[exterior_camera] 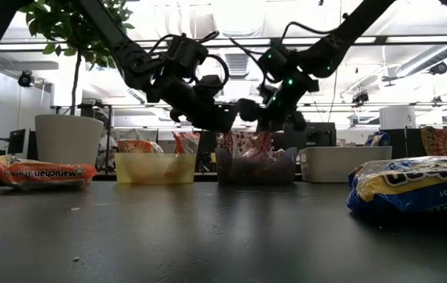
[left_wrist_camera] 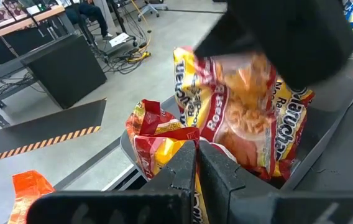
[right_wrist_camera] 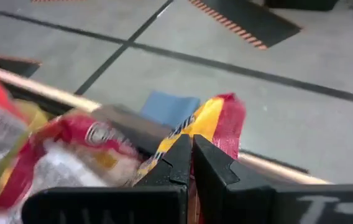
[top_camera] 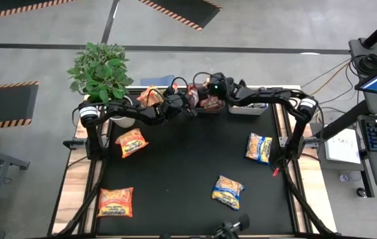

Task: Sort Maruchan noodles
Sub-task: Put the red noodle pack into the black bin

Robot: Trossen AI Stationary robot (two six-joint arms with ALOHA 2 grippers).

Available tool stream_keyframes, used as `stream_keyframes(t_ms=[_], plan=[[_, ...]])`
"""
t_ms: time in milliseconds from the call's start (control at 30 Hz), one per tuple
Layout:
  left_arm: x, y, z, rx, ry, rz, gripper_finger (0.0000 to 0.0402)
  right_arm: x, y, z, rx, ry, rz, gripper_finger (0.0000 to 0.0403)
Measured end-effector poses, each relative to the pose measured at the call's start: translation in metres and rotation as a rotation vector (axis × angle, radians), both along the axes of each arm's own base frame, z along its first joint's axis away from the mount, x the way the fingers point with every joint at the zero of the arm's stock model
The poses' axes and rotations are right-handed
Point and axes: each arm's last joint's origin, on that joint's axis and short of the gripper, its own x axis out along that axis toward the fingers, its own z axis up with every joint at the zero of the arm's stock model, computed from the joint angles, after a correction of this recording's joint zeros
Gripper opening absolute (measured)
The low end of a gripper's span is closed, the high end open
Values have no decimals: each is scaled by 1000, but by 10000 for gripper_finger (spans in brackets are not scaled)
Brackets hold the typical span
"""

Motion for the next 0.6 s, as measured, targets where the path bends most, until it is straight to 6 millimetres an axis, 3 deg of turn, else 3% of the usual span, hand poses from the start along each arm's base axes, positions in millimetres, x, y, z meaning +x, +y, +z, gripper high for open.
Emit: stream_keyframes(t_ms=[600], plan=[[1,-1,0,-75,-83,-1,0,30,14,-41,73,-52,91,9]])
